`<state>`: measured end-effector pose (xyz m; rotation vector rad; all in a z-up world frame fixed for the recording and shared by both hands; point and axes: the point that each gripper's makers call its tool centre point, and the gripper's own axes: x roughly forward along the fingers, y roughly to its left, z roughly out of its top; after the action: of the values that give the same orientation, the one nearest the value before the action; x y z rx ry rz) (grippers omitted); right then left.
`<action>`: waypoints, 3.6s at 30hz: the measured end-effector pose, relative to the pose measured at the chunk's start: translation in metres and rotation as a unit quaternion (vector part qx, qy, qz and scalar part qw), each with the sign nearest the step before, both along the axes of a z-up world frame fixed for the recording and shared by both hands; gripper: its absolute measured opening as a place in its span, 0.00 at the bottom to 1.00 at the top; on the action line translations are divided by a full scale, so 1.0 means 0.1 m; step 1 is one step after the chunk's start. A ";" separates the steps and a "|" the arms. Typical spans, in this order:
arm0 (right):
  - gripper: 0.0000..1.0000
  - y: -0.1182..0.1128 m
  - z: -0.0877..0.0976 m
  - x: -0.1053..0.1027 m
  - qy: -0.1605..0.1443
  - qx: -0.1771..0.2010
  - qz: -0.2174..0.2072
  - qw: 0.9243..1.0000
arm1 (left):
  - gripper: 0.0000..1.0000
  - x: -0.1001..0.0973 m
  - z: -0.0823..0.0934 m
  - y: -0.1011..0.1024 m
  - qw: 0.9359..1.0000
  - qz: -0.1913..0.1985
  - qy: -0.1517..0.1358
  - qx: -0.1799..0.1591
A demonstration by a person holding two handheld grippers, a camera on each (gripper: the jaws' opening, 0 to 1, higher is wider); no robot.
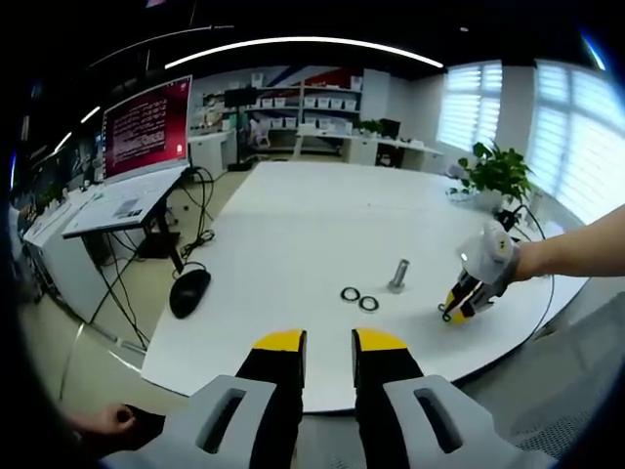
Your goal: Place the washer onto the threaded stud by aligning its center hole with the stud, sliding it down to the base, and recovering from edge contact or off-axis alignment until the washer reaches the visible bottom stop.
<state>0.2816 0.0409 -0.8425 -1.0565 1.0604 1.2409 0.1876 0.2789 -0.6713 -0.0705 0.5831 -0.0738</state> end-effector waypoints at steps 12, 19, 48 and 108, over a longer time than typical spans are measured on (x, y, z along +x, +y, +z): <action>0.16 0.00 0.00 0.00 -0.006 0.013 0.002 1.000 | 0.15 0.01 0.01 0.00 1.000 0.001 -0.005 -0.006; 0.16 -0.01 0.01 0.01 -0.006 0.042 -0.006 0.999 | 0.15 0.01 0.02 0.00 1.000 0.003 -0.009 -0.013; 0.14 -0.34 1.02 -0.02 -0.038 0.130 -0.085 0.987 | 0.14 0.01 0.02 -0.02 1.000 0.001 -0.010 -0.018; 0.14 -0.89 0.45 0.05 -0.037 0.013 -0.086 0.996 | 0.14 0.01 0.01 0.00 1.000 0.007 -0.007 -0.022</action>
<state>0.2869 -0.0481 -0.7976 -0.9639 1.0519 1.0668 0.1881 0.2786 -0.6699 -0.1171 0.5673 -0.0738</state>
